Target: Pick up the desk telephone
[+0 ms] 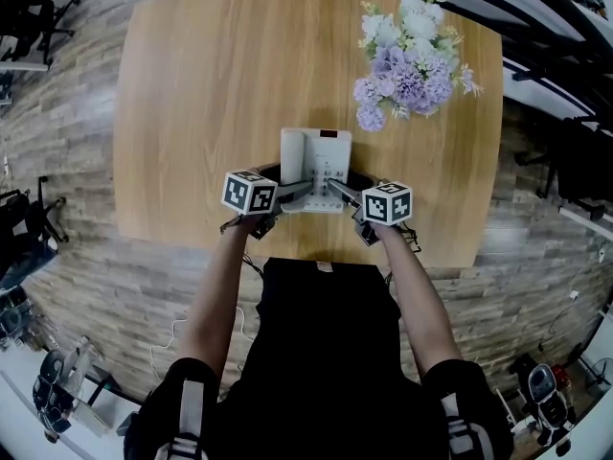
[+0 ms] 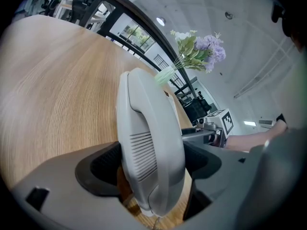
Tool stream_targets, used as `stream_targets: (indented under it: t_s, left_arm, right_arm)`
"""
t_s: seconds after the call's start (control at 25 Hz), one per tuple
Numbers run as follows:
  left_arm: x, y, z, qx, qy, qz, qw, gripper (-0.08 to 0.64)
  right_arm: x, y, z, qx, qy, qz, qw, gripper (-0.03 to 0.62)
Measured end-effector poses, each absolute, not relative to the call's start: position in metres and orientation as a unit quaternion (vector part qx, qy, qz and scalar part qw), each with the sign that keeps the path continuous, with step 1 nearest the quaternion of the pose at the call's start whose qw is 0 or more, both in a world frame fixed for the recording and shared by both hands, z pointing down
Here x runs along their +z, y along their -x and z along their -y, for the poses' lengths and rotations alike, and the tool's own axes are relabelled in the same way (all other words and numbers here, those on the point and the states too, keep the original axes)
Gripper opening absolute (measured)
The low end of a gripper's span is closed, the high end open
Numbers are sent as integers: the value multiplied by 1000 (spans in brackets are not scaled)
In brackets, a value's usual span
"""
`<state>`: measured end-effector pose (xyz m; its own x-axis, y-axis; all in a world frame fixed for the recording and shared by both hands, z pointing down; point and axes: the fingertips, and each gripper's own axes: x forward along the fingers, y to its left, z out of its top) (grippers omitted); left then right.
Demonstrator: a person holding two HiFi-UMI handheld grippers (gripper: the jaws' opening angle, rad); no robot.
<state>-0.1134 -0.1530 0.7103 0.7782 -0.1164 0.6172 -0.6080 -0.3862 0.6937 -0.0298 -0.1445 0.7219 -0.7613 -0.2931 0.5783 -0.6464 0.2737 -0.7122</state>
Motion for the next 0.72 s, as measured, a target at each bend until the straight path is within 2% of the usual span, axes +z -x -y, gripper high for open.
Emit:
stream_targets:
  t_s: [0.72]
  left_arm:
    - [695, 121, 156, 224, -793, 268, 499, 391]
  right_arm:
    - [714, 38, 134, 532, -298, 776, 160, 247]
